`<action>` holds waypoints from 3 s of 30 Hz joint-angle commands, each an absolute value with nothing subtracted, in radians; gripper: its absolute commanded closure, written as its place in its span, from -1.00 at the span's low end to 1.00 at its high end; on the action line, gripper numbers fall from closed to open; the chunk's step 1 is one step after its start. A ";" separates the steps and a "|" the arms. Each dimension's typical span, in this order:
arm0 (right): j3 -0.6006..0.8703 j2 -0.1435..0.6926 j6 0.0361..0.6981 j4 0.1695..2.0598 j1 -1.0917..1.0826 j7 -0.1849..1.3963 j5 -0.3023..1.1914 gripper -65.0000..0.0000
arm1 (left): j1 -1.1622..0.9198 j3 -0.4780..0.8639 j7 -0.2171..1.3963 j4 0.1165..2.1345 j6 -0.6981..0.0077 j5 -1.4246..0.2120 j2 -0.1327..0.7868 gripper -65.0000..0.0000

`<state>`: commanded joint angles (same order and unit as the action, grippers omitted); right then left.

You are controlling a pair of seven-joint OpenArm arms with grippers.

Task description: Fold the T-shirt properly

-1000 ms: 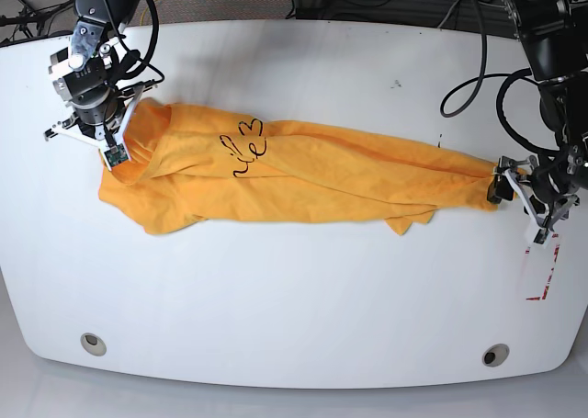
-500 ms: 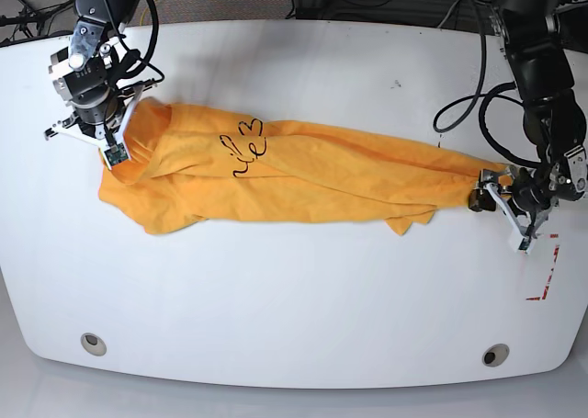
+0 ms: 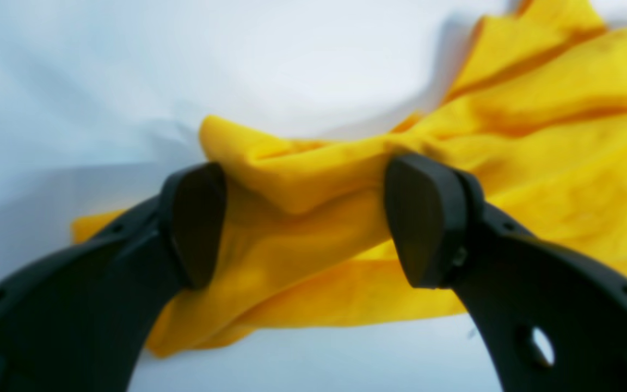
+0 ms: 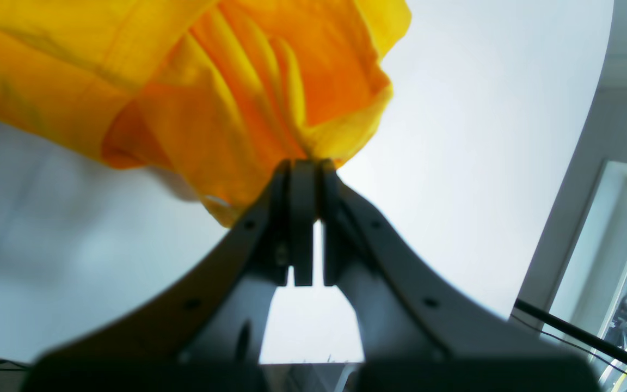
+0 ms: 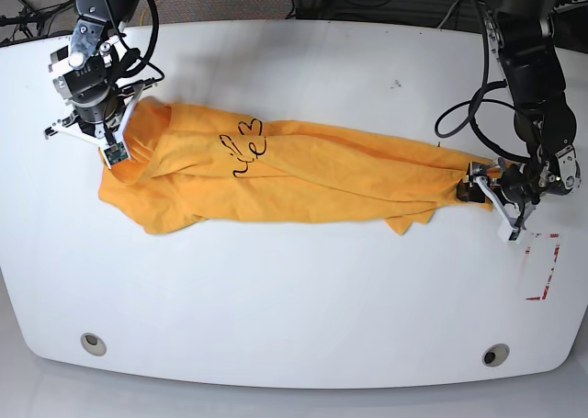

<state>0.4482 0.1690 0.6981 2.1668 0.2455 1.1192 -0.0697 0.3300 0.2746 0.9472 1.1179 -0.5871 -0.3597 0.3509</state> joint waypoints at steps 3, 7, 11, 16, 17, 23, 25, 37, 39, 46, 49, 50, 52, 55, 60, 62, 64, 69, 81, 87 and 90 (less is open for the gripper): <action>0.449 0.169 0.698 2.169 0.246 1.118 -0.069 1.00 | 0.330 0.275 0.945 1.128 -0.588 -0.351 0.348 -0.39; 0.450 0.171 0.698 2.165 0.248 1.115 -0.067 1.00 | 0.335 0.282 0.931 1.151 -0.581 -0.304 0.330 -0.30; 0.449 0.171 0.698 2.164 0.247 1.116 -0.067 1.00 | 0.335 0.280 0.926 1.163 -0.570 -0.273 0.323 -0.30; 0.449 0.171 0.698 2.162 0.245 1.116 -0.066 1.00 | 0.339 0.263 0.922 1.166 -0.541 -0.211 0.314 -0.36; 0.449 0.171 0.698 2.160 0.244 1.116 -0.067 1.00 | 0.342 0.259 0.920 1.157 -0.536 -0.197 0.309 -0.40; 0.449 0.171 0.698 2.158 0.242 1.117 -0.066 1.00 | 0.349 0.238 0.919 1.133 -0.531 -0.179 0.300 -0.42; 0.448 0.172 0.698 2.157 0.241 1.117 -0.066 1.00 | 0.350 0.235 0.922 1.122 -0.538 -0.188 0.300 -0.35; 0.452 0.170 0.698 2.162 0.240 1.123 -0.067 1.00 | 0.357 0.238 0.949 1.089 -0.564 -0.230 0.308 0.98; 0.451 0.170 0.698 2.162 0.239 1.124 -0.066 1.00 | 0.358 0.238 0.951 1.092 -0.565 -0.233 0.311 1.00; 0.449 0.169 0.698 2.157 0.242 1.125 -0.067 1.00 | 0.367 0.236 0.953 1.127 -0.563 -0.228 0.315 0.97; 0.447 0.170 0.698 2.157 0.243 1.125 -0.068 1.00 | 0.371 0.236 0.951 1.142 -0.565 -0.228 0.314 0.79; 0.448 0.170 0.698 2.157 0.243 1.125 -0.069 1.00 | 0.373 0.237 0.951 1.148 -0.566 -0.227 0.312 0.70; 0.446 0.172 0.698 2.157 0.244 1.120 -0.069 1.00 | 0.382 0.235 0.922 1.163 -0.559 -0.230 0.306 -0.23; 0.445 0.173 0.698 2.157 0.244 1.119 -0.068 1.00 | 0.380 0.234 0.914 1.173 -0.557 -0.230 0.305 -0.49; 0.444 0.172 0.698 2.155 0.247 1.121 -0.073 1.00 | 0.379 0.236 0.923 1.194 -0.560 -0.226 0.305 -0.40; 0.444 0.173 0.698 2.155 0.246 1.120 -0.073 1.00 | 0.377 0.237 0.941 1.210 -0.562 -0.223 0.306 -0.16; 0.445 0.174 0.698 2.154 0.245 1.122 -0.072 1.00 | 0.371 0.240 0.958 1.233 -0.563 -0.223 0.306 0.09; 0.445 0.172 0.698 2.150 0.237 1.124 -0.073 1.00 | 0.359 0.236 1.002 1.315 -0.548 -0.229 0.306 0.69; 0.448 0.167 0.698 2.153 0.235 1.121 -0.076 1.00 | 0.326 0.225 1.122 1.515 -0.547 -0.245 0.309 1.00; 0.447 0.166 0.698 2.150 0.231 1.123 -0.081 1.00 | 0.309 0.259 1.253 1.664 -0.547 -0.246 0.313 1.00; 0.447 0.164 0.698 2.149 0.229 1.123 -0.083 1.00 | 0.299 0.283 1.323 1.735 -0.544 -0.246 0.312 1.00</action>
<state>0.4474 0.1643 0.6981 2.1486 0.2287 1.1232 -0.0828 0.2990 0.2832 1.3233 1.7347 -0.5436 -0.2464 0.3119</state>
